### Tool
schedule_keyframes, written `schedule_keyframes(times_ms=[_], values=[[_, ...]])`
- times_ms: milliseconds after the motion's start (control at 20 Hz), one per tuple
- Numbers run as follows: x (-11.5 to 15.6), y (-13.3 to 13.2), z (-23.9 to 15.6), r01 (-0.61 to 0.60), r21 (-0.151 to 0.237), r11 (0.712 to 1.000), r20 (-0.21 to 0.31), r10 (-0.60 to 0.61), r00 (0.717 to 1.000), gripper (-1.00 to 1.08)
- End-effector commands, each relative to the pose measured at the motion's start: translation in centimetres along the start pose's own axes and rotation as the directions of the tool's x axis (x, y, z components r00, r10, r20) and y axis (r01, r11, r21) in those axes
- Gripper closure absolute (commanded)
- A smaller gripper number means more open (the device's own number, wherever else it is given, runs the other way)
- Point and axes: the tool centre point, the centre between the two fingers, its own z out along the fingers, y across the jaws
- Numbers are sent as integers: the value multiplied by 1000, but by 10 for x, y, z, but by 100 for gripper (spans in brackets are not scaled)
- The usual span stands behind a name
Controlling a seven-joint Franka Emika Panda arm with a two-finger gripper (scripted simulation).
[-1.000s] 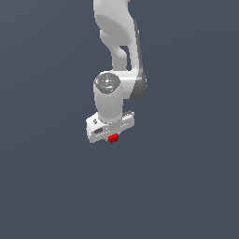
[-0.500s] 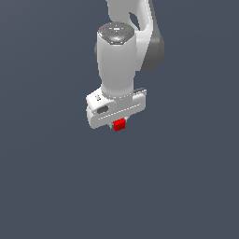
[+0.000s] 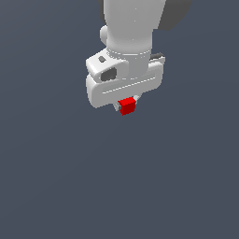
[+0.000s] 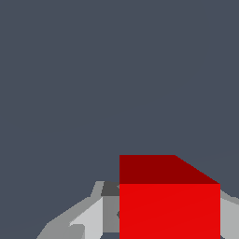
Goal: Pick up the red cube and move it to a goal position.
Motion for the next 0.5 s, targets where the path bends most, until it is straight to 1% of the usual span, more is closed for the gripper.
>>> schedule_keyframes(times_ms=[0,250,450], values=[[4,-3,-24,-1,1,1000,0,1,1000,108],[13,-9,-61,-1,1,1000,0,1,1000,108],[18,-11,-82,-1,1,1000,0,1,1000,108]])
